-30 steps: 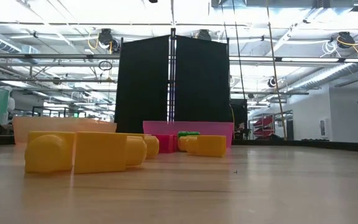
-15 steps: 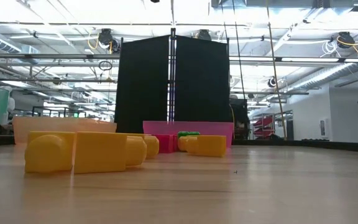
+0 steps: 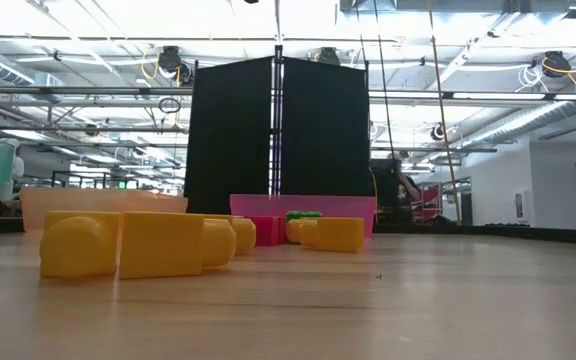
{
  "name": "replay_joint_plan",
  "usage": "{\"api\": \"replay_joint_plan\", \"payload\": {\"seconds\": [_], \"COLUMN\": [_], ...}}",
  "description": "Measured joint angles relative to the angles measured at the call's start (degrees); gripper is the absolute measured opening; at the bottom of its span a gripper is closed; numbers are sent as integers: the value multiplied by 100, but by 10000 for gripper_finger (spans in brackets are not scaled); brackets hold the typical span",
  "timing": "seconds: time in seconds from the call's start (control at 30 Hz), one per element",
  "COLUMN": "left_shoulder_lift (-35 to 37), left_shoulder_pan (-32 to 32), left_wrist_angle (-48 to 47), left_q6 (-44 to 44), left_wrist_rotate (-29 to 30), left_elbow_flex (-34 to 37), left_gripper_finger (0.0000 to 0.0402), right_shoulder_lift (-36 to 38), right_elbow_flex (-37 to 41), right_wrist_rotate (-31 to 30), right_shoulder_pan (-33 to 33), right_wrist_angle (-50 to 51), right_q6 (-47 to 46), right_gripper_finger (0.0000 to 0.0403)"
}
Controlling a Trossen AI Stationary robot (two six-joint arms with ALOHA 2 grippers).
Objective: Sort blocks
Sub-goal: Put the yellow game piece into the yellow bin
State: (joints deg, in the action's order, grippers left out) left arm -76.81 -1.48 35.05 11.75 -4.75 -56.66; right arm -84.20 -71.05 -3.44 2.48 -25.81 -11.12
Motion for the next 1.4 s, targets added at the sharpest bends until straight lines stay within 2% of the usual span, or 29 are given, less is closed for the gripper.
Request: {"api": "replay_joint_plan", "payload": {"seconds": [0.2, 0.3, 0.47, 0.77, 0.97, 1.1, 1.17, 1.23, 1.4], "left_shoulder_lift": [1, -1, -7, -10, 102, 208, 347, 504, 927], "left_shoulder_pan": [4, 4, 0, -4, -226, -485, -628, -858, -1473], "left_wrist_angle": [-16, -17, -26, -182, -408, -489, -906, -1561, -3949], "left_q6": [-4, -2, -20, -62, -160, -143, -114, -162, -156], "left_wrist_rotate": [-38, -44, -27, 11, 189, 356, 293, 470, 1116], "left_elbow_flex": [0, 0, 0, -20, -26, -26, -24, -23, -22], "left_gripper_finger": [106, 104, 104, 104, 103, 103, 103, 103, 107], "right_shoulder_lift": [2, 2, -7, 148, 834, 1236, 1378, 1550, 1947], "right_elbow_flex": [0, 0, 2, 19, 28, 17, 13, 22, 7], "right_wrist_rotate": [24, 37, 35, 39, -304, -319, -356, -391, -532], "right_shoulder_pan": [0, 0, 4, 4, -24, -7, -14, -24, -35], "right_wrist_angle": [106, 124, 151, 297, 1153, 1407, 1626, 1893, 2520], "right_q6": [-65, -159, -196, 62, 371, 444, 486, 478, 238], "right_gripper_finger": [112, 116, 151, 157, 184, 201, 206, 207, 203]}}
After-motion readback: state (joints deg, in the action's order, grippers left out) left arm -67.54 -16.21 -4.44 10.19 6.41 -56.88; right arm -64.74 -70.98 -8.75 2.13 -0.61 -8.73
